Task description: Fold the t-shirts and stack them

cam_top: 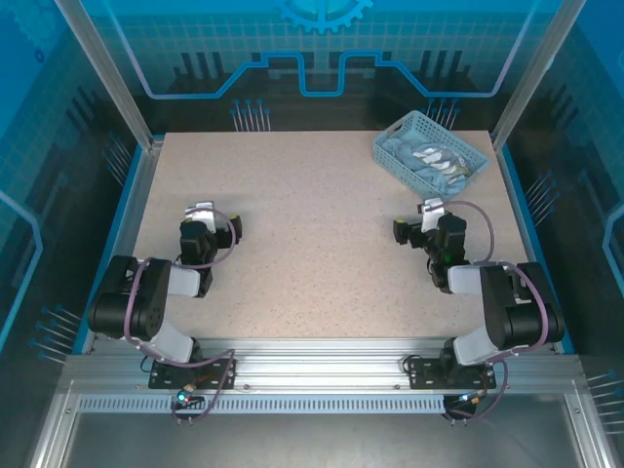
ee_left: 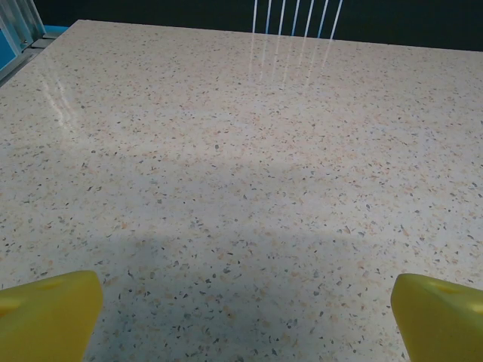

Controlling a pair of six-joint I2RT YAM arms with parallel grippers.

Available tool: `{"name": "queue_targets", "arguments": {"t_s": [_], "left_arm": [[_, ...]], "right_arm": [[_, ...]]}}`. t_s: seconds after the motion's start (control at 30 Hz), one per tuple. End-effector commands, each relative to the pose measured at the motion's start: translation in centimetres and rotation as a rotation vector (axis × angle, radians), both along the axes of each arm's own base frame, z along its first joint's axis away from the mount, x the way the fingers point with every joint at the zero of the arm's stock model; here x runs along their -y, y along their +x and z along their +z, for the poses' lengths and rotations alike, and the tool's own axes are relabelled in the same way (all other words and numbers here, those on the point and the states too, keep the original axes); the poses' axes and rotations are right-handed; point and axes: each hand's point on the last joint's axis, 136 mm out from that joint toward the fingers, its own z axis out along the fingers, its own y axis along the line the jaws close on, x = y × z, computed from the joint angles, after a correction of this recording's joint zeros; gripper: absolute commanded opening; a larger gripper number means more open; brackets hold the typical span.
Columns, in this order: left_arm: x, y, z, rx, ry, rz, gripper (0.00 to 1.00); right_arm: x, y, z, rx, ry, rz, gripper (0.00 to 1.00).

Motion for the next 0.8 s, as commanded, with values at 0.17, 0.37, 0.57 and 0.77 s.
{"name": "queue_targets", "arguments": {"t_s": [0.17,0.37,0.57,0.77], "left_arm": [[0.17,0.44,0.98,0.026,0.0,-0.014,0.99],[0.19,0.48,1.04,0.027,-0.001,-0.015,0.99],[0.19,0.49,1.07,0.028,-0.001,-0.015,0.99],[-0.21,0.22,1.06,0.037,-0.001,0.01,0.99]], "right_arm": [[0.15,0.49,0.29,0.007,-0.006,0.001,1.0],[0.17,0.5,0.29,0.006,-0.006,0.0,1.0],[0.18,0.46,0.23,0.005,-0.005,0.0,1.0],[1.12,-0.4,0.88,0.064,-0.003,-0.058,1.0]]}}
